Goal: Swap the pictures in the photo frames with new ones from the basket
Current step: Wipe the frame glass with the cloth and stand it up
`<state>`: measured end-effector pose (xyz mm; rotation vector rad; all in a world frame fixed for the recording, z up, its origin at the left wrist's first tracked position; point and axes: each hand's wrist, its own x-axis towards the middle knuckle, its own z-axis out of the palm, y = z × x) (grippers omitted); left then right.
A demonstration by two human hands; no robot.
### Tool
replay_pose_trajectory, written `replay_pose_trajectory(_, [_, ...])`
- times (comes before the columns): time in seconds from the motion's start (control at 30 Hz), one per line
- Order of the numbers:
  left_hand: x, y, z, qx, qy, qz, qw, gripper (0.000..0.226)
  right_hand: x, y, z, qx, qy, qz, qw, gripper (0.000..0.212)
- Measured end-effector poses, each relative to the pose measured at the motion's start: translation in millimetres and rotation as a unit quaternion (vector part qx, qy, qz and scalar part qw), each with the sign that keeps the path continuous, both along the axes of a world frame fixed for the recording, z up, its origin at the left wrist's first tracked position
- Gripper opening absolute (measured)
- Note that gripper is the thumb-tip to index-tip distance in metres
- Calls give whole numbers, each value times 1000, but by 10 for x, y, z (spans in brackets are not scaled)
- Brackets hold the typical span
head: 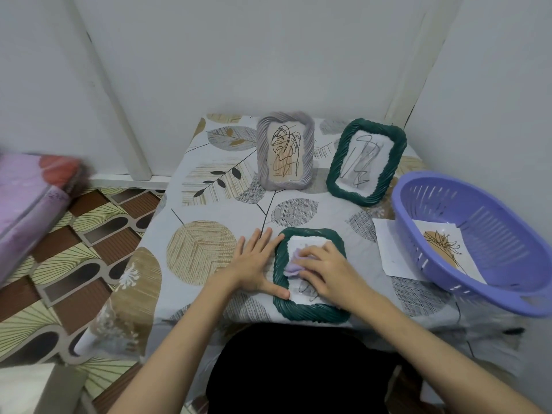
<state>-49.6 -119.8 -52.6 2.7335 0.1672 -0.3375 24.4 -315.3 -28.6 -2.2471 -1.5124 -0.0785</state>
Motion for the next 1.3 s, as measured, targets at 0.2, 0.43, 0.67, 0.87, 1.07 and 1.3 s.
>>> replay_pose_trajectory(0.2, [-15, -8, 12, -8, -1, 7, 1000, 123, 297, 135, 24, -24, 11, -132, 991, 29])
replay_pose_trajectory(0.43, [-215, -82, 7, -48, -55, 18, 997, 95, -44, 125, -82, 46, -8, -100, 994, 24])
replay_pose_trajectory(0.67, [-353, -494, -39, 24, -76, 135, 988, 49, 48, 205, -54, 17, 48, -149, 987, 30])
replay_pose_trajectory(0.87, [-265, -523, -38, 30, -68, 179, 981, 47, 200, 49, -64, -3, 53, -171, 984, 32])
replay_pose_trajectory(1.07, [-306, -348, -25, 38, -4, 129, 991, 55, 159, 115, 19, -10, 50, -97, 994, 27])
replay_pose_trajectory(1.3, [-383, -463, -157, 122, -106, 143, 977, 54, 167, -235, 10, -1, 91, -16, 996, 18])
